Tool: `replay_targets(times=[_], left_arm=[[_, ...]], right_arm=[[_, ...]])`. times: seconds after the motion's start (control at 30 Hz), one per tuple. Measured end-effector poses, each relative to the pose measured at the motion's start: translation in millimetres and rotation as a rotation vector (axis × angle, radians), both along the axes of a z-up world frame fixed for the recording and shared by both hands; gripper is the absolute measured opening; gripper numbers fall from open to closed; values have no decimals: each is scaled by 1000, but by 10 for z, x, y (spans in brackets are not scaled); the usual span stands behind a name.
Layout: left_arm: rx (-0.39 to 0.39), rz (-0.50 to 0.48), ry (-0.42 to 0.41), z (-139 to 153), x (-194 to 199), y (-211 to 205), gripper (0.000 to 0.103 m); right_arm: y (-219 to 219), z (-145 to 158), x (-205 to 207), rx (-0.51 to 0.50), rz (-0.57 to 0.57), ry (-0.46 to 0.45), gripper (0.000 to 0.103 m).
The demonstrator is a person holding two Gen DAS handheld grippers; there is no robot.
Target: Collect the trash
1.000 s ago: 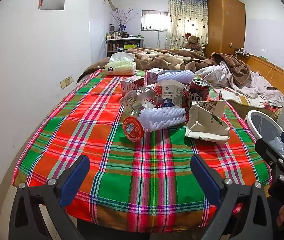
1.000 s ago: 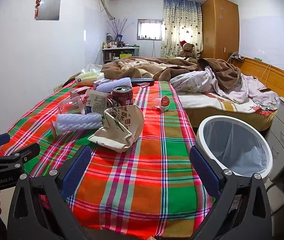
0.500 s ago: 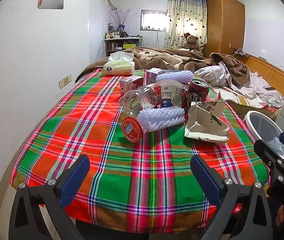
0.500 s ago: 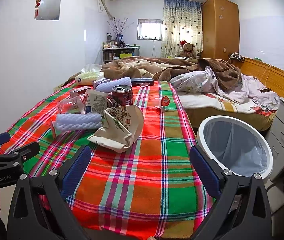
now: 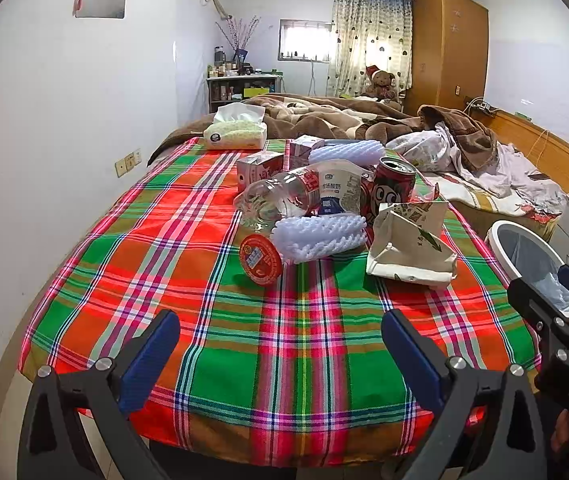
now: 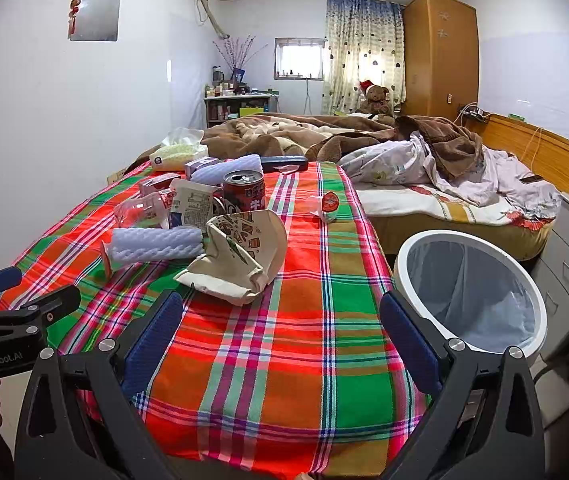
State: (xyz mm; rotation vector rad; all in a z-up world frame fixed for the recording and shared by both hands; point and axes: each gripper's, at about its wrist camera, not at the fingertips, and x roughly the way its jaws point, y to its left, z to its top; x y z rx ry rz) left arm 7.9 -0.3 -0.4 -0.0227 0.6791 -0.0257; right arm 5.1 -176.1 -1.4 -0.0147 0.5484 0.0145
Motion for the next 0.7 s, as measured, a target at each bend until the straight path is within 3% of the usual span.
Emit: replay_targets(times=[0.7], left_arm=[[0, -1, 2, 3, 13, -12, 102]], right_arm=[[-13, 6, 3, 1, -5, -1, 101]])
